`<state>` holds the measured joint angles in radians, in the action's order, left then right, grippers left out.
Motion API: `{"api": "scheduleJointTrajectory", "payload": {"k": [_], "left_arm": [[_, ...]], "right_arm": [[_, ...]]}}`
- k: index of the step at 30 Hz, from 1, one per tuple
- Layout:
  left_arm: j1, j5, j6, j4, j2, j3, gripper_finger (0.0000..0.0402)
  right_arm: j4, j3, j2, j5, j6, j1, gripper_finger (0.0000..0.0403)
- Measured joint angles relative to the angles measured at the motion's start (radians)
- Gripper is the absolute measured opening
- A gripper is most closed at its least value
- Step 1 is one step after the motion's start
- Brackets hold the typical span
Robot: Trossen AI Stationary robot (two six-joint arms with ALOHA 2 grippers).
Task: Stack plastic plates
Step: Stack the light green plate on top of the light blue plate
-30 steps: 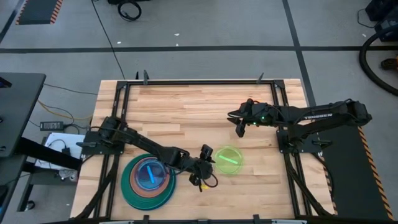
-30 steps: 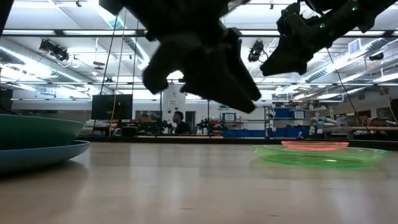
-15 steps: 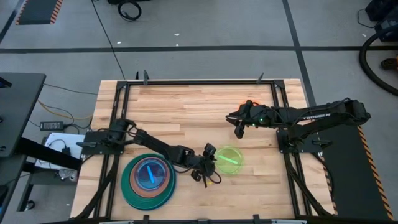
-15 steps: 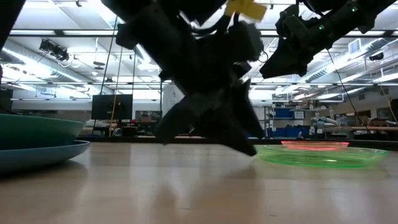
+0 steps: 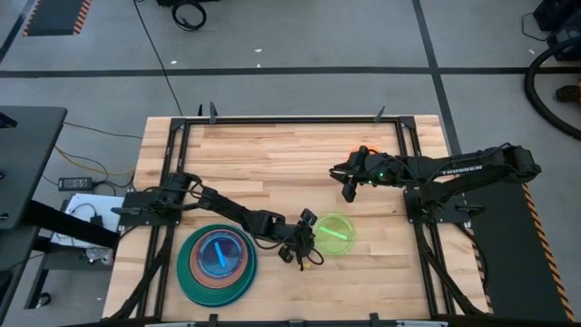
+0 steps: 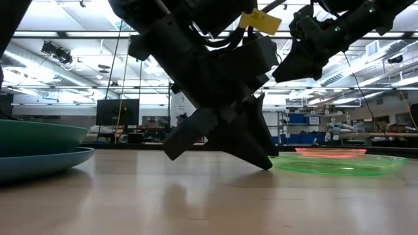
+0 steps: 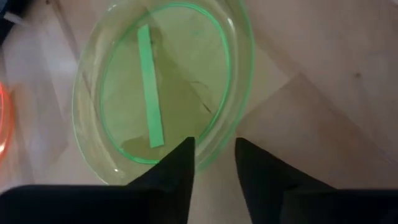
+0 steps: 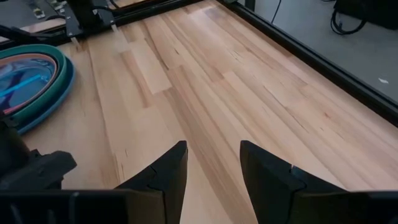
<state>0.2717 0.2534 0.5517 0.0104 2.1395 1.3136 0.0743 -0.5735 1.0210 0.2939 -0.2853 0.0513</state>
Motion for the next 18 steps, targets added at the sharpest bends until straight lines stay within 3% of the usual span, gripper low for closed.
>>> {"api": "scheduleJointTrajectory", "payload": {"k": [11,18], "left_arm": [[0.041,0.021,0.115,-0.011,0.001,-0.002,0.0017],[0.104,0.170,0.116,-0.013,0.001,-0.003,0.0007]], "right_arm": [[-0.002,0.000,0.000,-0.007,-0.001,0.000,0.0158],[-0.002,0.000,0.000,-0.007,-0.009,0.000,0.0158]]}}
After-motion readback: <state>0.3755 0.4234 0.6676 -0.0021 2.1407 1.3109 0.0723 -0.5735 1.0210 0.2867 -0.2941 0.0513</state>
